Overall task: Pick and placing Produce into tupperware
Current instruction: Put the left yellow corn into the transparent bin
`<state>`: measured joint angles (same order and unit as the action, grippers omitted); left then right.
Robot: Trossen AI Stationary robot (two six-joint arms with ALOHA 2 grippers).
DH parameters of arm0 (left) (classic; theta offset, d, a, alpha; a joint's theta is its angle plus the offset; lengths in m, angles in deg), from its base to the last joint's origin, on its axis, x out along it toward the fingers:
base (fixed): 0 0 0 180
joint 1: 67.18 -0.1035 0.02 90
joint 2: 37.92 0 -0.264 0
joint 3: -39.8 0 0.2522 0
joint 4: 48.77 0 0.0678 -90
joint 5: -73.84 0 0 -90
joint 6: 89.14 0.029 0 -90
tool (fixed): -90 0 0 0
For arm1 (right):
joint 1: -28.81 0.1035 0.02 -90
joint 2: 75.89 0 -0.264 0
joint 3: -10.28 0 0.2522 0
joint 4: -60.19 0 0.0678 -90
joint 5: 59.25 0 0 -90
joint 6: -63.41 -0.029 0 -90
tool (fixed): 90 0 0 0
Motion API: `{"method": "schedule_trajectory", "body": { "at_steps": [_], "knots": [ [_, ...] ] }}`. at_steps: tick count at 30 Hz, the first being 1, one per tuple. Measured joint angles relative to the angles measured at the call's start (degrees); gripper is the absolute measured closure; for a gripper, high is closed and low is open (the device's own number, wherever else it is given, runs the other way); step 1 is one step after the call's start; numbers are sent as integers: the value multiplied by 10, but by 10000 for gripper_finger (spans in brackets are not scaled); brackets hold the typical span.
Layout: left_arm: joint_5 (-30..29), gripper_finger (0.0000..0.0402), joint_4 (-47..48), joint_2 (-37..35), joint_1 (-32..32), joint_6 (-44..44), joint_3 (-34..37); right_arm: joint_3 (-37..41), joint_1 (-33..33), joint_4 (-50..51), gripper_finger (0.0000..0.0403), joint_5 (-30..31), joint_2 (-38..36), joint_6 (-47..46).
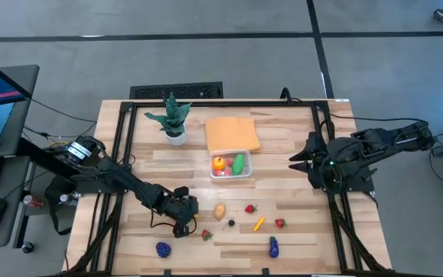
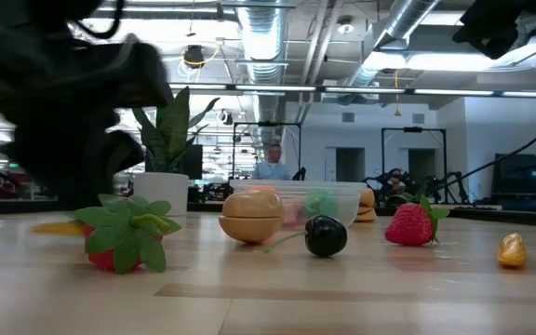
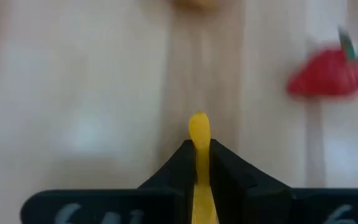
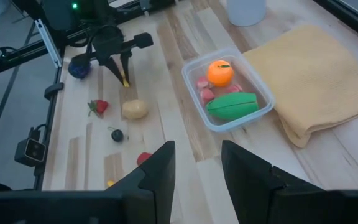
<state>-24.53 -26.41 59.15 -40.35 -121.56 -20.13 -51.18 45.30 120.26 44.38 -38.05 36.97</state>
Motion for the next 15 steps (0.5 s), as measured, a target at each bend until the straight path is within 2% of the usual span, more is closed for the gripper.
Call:
{"method": "schedule_trajectory", "body": {
  "at_steps": [15],
  "knots": [
    [-24, 374, 100, -2, -82, 117, -84, 0, 0, 0, 280, 0, 0, 12]
  ]
}}
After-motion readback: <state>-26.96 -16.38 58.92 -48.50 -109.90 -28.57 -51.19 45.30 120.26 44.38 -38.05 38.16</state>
